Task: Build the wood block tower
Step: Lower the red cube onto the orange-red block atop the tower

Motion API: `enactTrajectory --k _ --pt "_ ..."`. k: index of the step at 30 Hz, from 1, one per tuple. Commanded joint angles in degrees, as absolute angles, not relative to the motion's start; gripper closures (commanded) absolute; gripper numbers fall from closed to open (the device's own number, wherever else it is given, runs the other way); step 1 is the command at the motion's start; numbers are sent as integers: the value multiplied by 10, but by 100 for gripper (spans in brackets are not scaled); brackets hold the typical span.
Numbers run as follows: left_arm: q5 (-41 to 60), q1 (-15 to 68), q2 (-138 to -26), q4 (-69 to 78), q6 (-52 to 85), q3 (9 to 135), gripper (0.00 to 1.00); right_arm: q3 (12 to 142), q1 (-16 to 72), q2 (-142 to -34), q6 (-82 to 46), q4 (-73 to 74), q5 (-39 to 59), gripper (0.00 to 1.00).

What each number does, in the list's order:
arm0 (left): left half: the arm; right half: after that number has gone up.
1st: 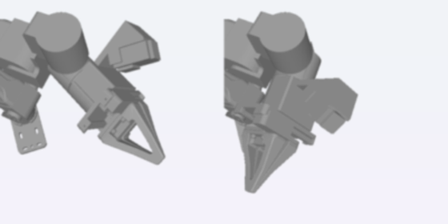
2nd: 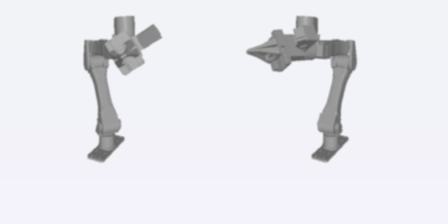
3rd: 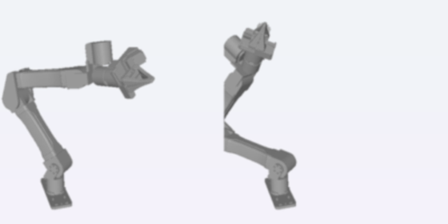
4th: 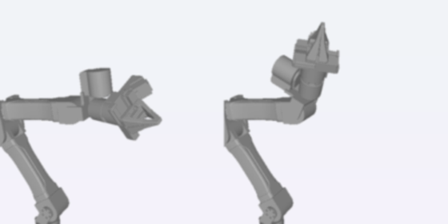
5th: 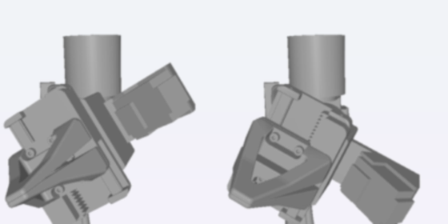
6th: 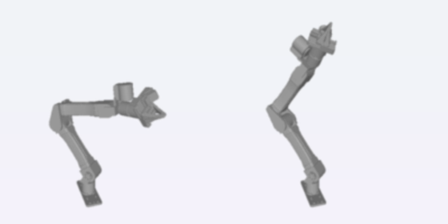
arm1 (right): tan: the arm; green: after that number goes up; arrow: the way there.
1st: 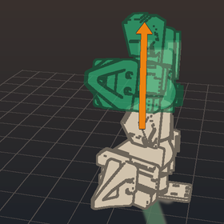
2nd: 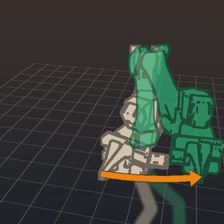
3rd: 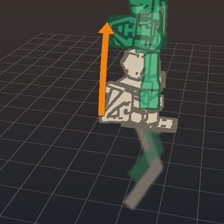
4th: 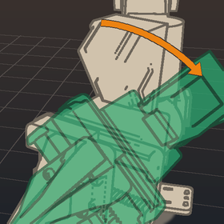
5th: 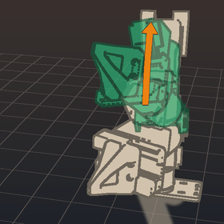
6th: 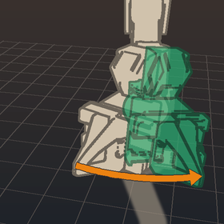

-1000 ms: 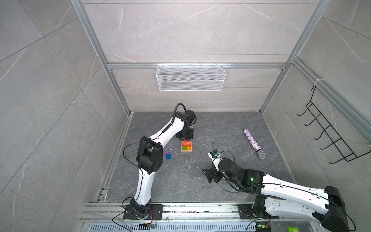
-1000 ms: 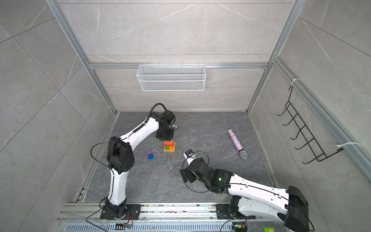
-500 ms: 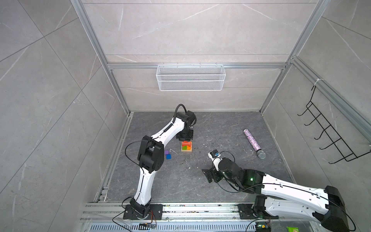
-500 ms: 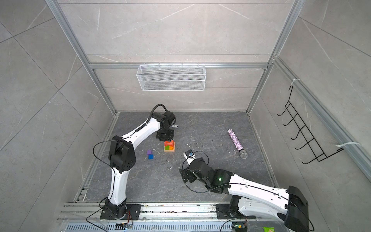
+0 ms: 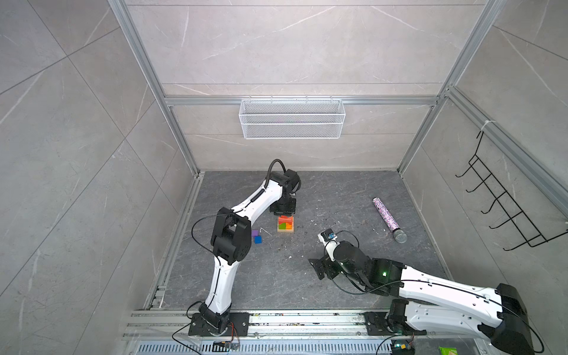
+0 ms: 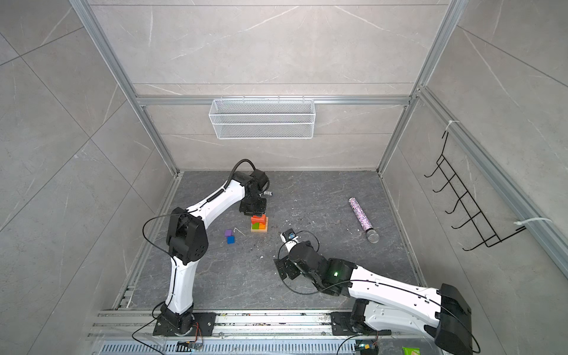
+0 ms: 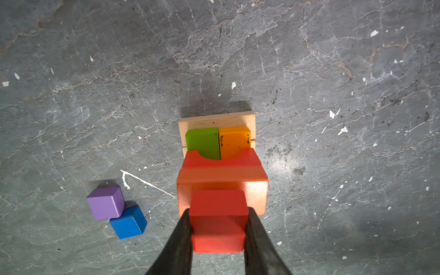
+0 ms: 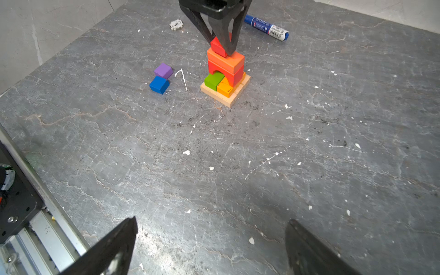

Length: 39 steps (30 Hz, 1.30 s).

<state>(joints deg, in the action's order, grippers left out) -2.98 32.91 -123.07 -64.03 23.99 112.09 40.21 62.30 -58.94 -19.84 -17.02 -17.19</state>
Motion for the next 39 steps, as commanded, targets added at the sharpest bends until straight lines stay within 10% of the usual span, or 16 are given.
enactTrajectory --k 1,39 --pt "-36 330 -1237 -650 230 1138 80 417 627 -596 -192 -181 -177 2" --pt "-32 330 -1249 -645 235 1136 80 415 629 -603 -196 -179 -177 2"
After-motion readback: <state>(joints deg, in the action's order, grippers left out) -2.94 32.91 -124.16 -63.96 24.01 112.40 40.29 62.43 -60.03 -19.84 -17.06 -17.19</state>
